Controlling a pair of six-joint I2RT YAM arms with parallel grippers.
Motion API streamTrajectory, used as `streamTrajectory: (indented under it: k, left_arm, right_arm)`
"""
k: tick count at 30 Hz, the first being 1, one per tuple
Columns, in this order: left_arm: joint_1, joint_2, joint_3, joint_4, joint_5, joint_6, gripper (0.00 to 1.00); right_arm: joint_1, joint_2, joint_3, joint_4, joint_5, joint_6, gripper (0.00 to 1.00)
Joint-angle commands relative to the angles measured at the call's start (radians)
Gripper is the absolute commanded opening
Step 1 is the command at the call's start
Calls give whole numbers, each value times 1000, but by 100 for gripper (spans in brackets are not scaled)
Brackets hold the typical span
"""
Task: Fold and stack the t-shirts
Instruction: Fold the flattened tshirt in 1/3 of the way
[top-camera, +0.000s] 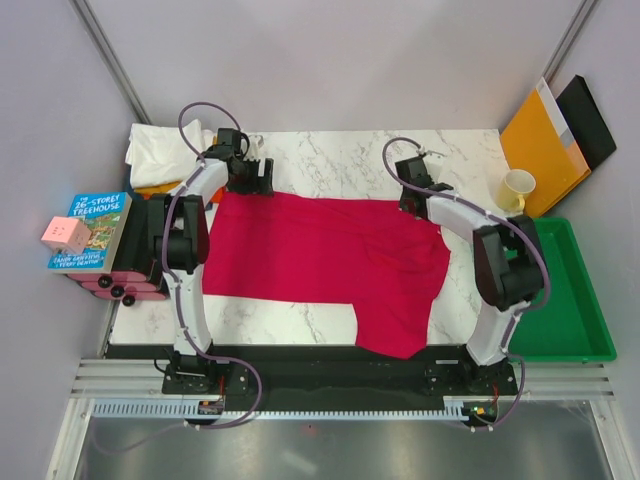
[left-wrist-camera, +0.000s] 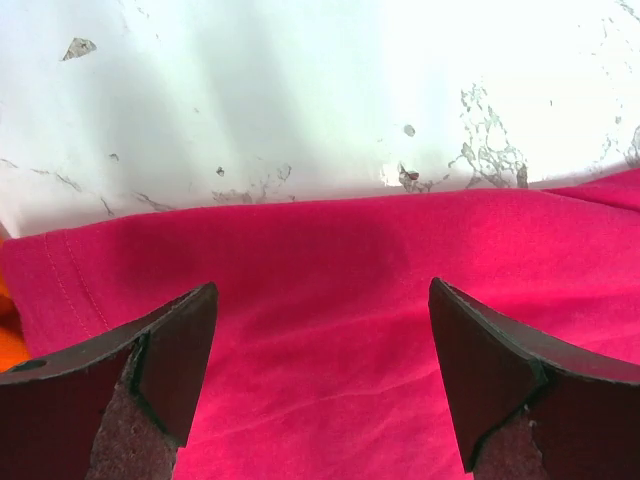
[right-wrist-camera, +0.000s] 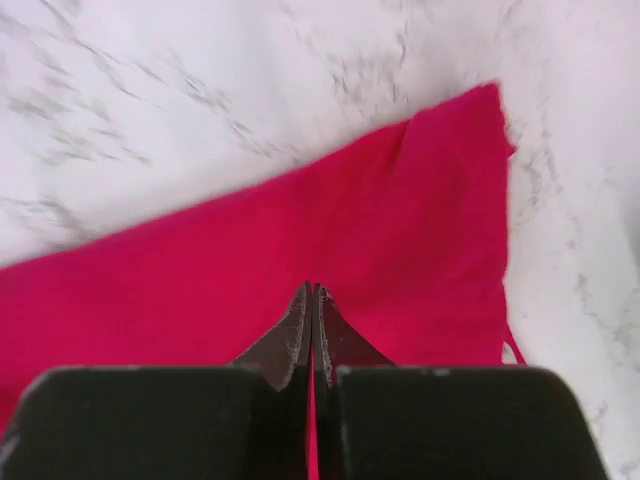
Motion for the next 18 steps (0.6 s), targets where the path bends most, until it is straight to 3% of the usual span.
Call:
streamTrajectory:
  k: [1, 13, 16, 17, 18]
  left_arm:
    - [-1, 23, 45, -49, -10, -10, 92]
    - [-2, 55, 71, -115, -30, 50, 89]
    - [-2, 84, 113, -148, -30, 58, 77]
    - [-4, 105, 125, -167, -31, 61, 64]
    - [-4, 116, 140, -179, -31, 63, 59]
  right_arm:
    - [-16, 166, 51, -41, -78, -6, 0]
    - [-74, 341, 180, -130, -89, 28, 0]
    - [-109, 364, 203, -145, -83, 25, 0]
    - [-129, 376, 222, -151, -86, 25, 0]
    - [-138, 382, 231, -159, -92, 25, 0]
